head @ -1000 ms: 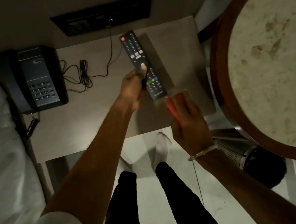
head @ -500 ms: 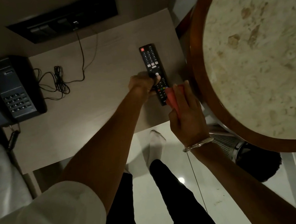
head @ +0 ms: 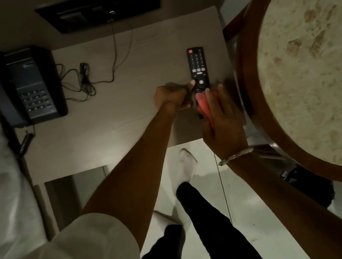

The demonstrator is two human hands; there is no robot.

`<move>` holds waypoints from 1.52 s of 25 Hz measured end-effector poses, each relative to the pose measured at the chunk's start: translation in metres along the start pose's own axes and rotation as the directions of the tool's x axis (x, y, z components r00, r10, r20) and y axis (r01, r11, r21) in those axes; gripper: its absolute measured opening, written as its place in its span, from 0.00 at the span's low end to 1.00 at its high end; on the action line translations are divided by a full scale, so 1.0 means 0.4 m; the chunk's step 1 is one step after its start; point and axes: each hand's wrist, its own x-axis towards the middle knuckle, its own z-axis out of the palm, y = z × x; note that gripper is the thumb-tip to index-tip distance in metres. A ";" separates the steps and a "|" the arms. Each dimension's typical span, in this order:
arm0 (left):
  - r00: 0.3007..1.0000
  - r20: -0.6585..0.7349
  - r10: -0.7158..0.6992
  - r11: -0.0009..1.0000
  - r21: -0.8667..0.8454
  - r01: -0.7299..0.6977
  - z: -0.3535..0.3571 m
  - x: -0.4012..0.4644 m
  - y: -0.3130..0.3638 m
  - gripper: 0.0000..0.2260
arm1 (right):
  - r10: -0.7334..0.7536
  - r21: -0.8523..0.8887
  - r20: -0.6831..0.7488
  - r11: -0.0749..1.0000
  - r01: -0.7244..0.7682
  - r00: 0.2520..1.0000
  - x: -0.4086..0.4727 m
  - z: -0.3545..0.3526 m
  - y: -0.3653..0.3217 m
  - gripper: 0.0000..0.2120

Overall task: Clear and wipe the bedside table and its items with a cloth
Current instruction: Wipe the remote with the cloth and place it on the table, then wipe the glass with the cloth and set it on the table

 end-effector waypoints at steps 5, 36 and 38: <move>0.809 -0.545 0.218 0.965 -0.003 -0.262 -0.264 -0.074 -0.144 0.15 | -0.183 -0.218 0.208 0.949 0.228 0.961 0.097 0.200 -0.168 0.34; -0.163 -0.984 -0.073 0.997 -0.077 0.018 -1.336 -0.696 -1.014 0.30 | -0.641 0.214 0.381 0.763 0.611 0.667 -0.393 0.392 -0.956 0.37; -0.009 -1.000 0.009 0.952 0.005 0.306 -1.370 -0.669 -1.022 0.30 | -0.663 0.213 0.401 0.738 0.640 0.632 -0.344 0.353 -0.905 0.37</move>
